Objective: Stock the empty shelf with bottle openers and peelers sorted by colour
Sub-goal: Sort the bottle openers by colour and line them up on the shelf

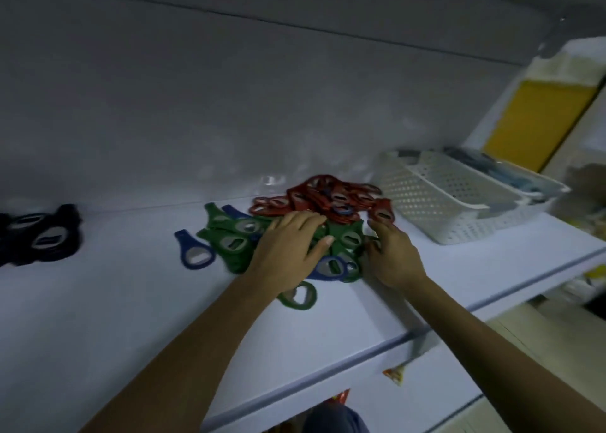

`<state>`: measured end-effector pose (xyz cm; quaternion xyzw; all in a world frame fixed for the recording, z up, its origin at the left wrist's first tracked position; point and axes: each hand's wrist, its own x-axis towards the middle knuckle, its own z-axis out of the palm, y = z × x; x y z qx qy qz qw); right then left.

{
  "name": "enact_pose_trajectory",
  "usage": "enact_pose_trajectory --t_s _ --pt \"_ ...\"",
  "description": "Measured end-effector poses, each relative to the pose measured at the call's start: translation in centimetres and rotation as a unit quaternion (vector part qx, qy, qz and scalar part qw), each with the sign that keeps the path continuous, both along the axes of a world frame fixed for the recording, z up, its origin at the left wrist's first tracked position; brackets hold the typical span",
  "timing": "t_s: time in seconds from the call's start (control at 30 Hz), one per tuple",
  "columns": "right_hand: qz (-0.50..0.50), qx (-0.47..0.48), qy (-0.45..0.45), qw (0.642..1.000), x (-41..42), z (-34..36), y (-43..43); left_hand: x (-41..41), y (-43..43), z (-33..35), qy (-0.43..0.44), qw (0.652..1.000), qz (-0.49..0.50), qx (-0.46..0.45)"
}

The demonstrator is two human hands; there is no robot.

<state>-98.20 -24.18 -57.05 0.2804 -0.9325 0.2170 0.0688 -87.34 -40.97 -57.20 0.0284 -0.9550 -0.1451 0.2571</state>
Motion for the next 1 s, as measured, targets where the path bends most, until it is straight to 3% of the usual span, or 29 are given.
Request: enact_pose_trajectory --t_s 0.13,0.27,0.47,0.73,0.87,1.0 --pt "-0.059 -0.039 -0.035 0.997 -2.7 -0.4 0.6 0.2 -0.6 -0.2 0.092 0.995 -0.018 0.018" --pt "-0.136 -0.027 -0.038 0.99 -4.6 -0.2 -0.9 0.0 -0.5 -0.2 0.097 0.995 -0.033 -0.009" --pt "-0.162 0.018 -0.042 0.986 -7.4 0.7 -2.9 -0.4 -0.5 -0.4 0.098 0.994 -0.049 -0.021" --pt "-0.126 -0.091 0.023 0.988 -5.4 0.5 -4.1 -0.6 -0.6 -0.5 0.095 0.994 -0.047 -0.003" --pt "-0.142 -0.168 0.105 0.97 -3.0 1.3 -5.2 -0.9 -1.1 -0.7 0.128 0.983 -0.012 0.127" --pt "-0.024 -0.222 0.187 0.957 1.0 1.7 -8.0 -1.2 -1.8 -0.6 0.165 0.94 0.043 0.296"
